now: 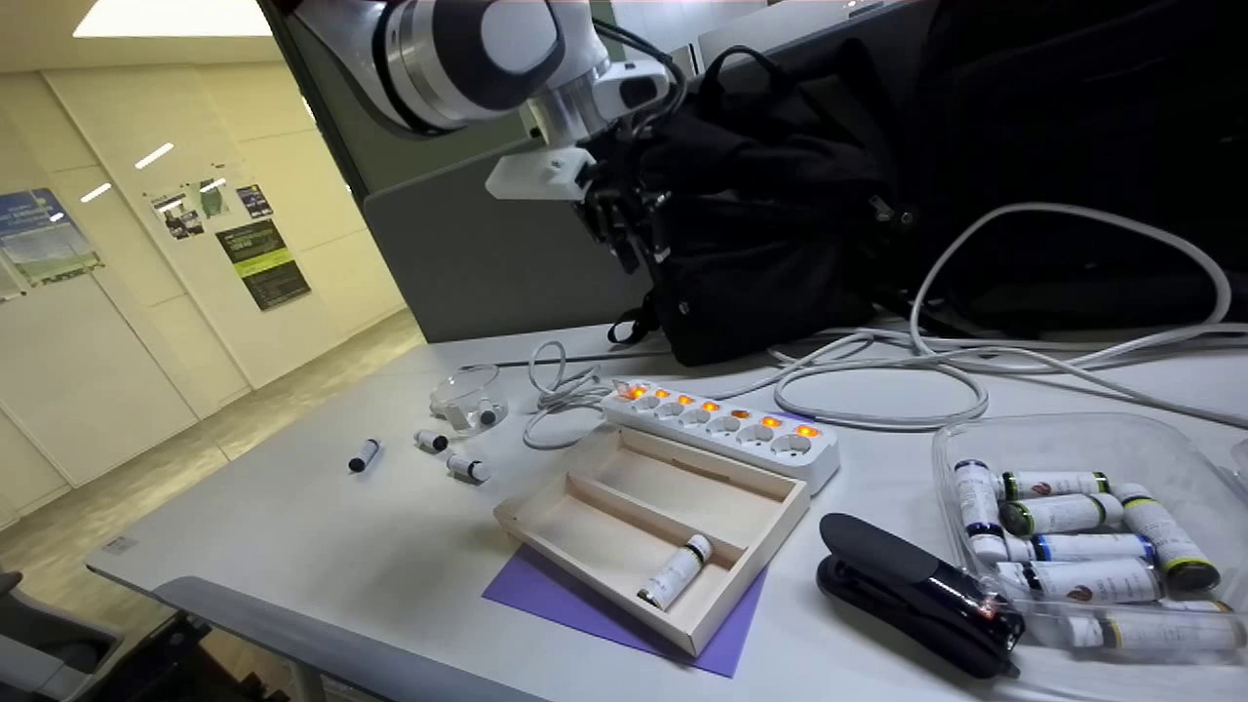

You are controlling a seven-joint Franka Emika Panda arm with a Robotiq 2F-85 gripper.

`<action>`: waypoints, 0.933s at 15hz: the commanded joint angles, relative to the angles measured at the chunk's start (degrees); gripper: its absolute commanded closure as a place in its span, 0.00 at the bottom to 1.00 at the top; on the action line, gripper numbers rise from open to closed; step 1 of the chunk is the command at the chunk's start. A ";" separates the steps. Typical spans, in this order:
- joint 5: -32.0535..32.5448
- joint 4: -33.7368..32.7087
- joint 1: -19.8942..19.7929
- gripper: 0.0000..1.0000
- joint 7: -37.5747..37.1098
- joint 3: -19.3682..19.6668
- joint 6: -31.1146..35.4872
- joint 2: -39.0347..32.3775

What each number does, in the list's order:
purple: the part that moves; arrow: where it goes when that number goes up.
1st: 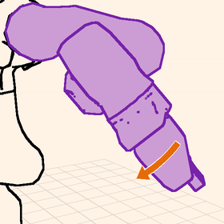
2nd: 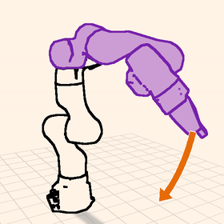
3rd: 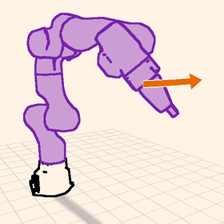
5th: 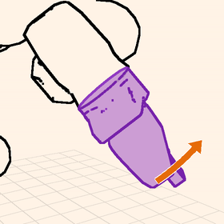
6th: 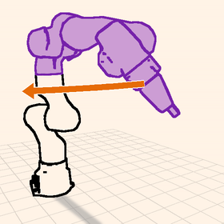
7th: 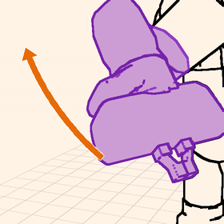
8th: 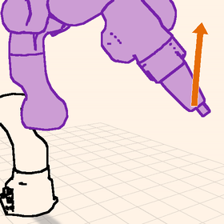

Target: Turn off the switch of the third slot from left of the extension cord

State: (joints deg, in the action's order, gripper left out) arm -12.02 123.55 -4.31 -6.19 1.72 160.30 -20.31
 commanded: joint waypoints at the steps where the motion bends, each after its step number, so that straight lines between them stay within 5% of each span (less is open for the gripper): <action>1: -2.33 -5.69 -0.75 0.75 -1.12 -1.07 0.81 -7.67; 5: -1.20 -10.65 0.09 0.99 -3.36 0.54 -1.94 -14.07; 14: 0.22 -19.33 0.88 1.00 -7.23 4.04 -15.74 -21.92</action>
State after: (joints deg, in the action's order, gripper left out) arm -13.12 108.07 -3.86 -9.93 4.80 149.12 -40.31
